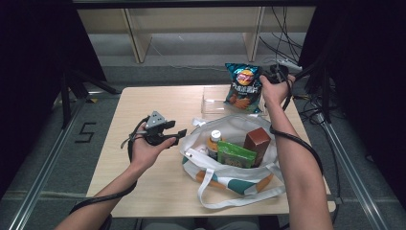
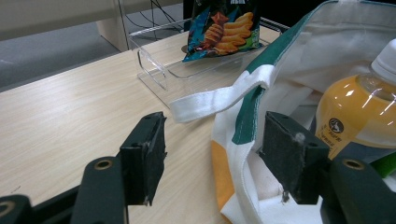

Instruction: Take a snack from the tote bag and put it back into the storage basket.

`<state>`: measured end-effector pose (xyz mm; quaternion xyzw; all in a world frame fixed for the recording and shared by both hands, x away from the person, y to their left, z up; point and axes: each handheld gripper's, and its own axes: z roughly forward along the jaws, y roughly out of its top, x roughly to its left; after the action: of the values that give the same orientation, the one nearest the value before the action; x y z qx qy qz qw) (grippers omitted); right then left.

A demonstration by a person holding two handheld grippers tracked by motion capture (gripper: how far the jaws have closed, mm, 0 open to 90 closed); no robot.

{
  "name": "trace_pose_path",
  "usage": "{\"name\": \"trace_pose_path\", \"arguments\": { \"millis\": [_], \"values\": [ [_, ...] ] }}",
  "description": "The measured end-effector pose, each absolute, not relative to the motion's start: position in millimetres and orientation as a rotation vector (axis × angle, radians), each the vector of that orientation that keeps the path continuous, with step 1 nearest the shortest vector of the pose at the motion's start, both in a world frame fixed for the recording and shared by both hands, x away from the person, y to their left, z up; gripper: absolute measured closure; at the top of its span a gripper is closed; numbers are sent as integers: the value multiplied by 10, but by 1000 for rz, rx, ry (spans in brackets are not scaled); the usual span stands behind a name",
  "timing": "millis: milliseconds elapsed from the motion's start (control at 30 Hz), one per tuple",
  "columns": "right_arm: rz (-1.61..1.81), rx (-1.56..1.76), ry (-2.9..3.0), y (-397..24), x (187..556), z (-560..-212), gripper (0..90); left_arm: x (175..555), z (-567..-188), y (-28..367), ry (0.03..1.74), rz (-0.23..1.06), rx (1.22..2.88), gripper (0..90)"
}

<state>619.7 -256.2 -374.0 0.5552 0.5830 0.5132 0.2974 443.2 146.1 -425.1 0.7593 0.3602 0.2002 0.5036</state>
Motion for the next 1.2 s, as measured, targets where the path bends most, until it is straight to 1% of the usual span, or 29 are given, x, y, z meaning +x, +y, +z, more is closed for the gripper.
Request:
{"name": "trace_pose_path", "arguments": {
  "millis": [467, 633, 700, 867, 967, 1100, 1200],
  "values": [
    [1345, 1505, 1546, -2642, 6197, -3811, 889, 4433, -4262, 1455, 875, 481, 1831, 389],
    [1344, 1519, 1548, -2654, 6189, -3813, 864, 4432, -4263, 1451, 870, 480, 1836, 389],
    [1315, 1501, 1557, -2670, 6198, -3828, 832, 4432, -4264, 1449, 871, 481, 1837, 389],
    [1257, 1497, 1600, -2684, 6195, -3817, 687, 4432, -4269, 1451, 871, 480, 1841, 389],
    [1231, 1466, 1603, -2698, 6197, -3798, 580, 4433, -4271, 1448, 872, 478, 1839, 389],
    [1229, 1479, 1590, -2708, 6152, -3738, 502, 4428, -4260, 1446, 869, 485, 1838, 389],
    [1230, 1463, 1589, -2719, 6103, -3693, 474, 4425, -4257, 1444, 873, 484, 1835, 389]
  ]
}}
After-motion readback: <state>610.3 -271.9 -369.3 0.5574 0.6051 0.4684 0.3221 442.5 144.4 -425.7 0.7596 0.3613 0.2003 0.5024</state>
